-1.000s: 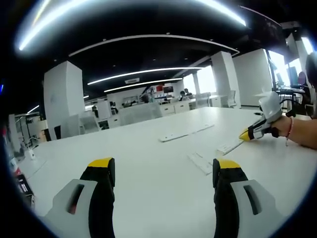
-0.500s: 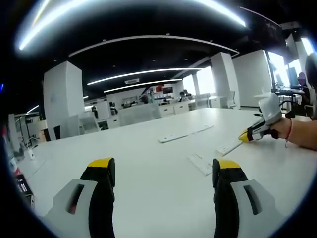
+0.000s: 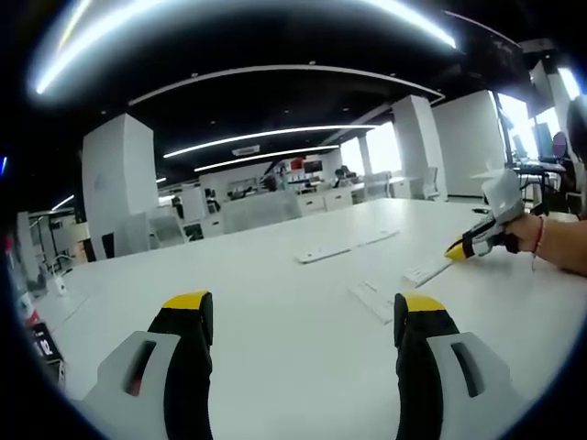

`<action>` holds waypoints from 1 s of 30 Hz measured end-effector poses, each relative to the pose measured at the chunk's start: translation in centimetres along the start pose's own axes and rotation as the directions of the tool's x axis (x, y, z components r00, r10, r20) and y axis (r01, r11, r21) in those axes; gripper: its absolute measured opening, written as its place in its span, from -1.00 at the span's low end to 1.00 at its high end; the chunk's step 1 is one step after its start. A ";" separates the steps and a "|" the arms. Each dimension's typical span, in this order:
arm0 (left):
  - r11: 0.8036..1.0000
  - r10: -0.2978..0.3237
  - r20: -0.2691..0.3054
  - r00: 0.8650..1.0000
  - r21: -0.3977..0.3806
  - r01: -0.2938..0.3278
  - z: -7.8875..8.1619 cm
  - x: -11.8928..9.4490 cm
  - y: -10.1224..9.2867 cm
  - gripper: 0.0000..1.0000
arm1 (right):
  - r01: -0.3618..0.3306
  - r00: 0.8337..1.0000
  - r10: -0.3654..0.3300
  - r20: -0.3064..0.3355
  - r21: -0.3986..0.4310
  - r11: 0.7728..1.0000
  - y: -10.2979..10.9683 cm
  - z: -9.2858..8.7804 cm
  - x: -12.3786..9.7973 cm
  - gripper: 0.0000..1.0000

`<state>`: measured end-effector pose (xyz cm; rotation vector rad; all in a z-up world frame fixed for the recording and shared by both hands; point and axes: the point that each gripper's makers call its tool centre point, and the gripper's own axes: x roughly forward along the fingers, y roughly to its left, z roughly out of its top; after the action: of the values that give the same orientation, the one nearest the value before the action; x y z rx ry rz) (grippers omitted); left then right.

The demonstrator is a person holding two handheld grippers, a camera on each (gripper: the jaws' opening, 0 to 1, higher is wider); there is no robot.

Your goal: Locate the socket holder cover, grip the socket holder cover, clip it into the socket holder slot.

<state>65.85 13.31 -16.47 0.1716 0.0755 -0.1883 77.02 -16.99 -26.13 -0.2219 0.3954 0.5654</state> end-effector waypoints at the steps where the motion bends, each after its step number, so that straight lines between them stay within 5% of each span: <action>1: 1.000 0.000 -0.001 1.000 0.001 0.000 0.0 0.0 0.0 0.59 | 0.008 1.000 -0.008 0.015 -0.007 1.000 -0.3 0.5 -0.3 -0.69; 9: 1.000 0.006 0.019 1.000 0.004 -0.006 0.4 -0.2 0.2 0.60 | -0.075 0.968 0.100 0.230 -0.119 0.990 2.3 7.9 -4.3 -0.63; 13: 1.000 -0.010 0.013 1.000 0.009 0.010 0.3 -0.1 -0.2 0.61 | -0.149 0.915 0.178 0.361 -0.108 0.983 3.2 11.8 -7.6 -0.61; 19: 1.000 -0.027 0.023 0.999 0.011 0.026 0.5 -0.1 -0.6 0.64 | -0.225 0.843 0.284 0.457 -0.181 0.957 3.7 14.2 -11.9 -0.53; 22: 0.999 -0.037 0.030 0.999 0.011 0.037 0.6 -0.1 -0.9 0.64 | -0.266 0.788 0.357 0.502 -0.245 0.932 3.9 14.5 -14.7 -0.45; 24: 0.999 -0.040 0.027 0.999 0.012 0.040 0.5 -0.1 -0.9 0.65 | -0.265 0.766 0.399 0.503 -0.319 0.910 3.9 13.7 -16.0 -0.44; 30: 0.998 -0.054 0.031 0.998 0.011 0.054 0.5 0.0 -1.1 0.65 | -0.234 0.775 0.387 0.501 -0.342 0.910 1.6 10.5 -16.6 -0.39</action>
<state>65.69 12.11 -16.13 0.1766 0.0481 -0.2453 66.46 -20.29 -9.84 -0.2322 -0.2314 0.9845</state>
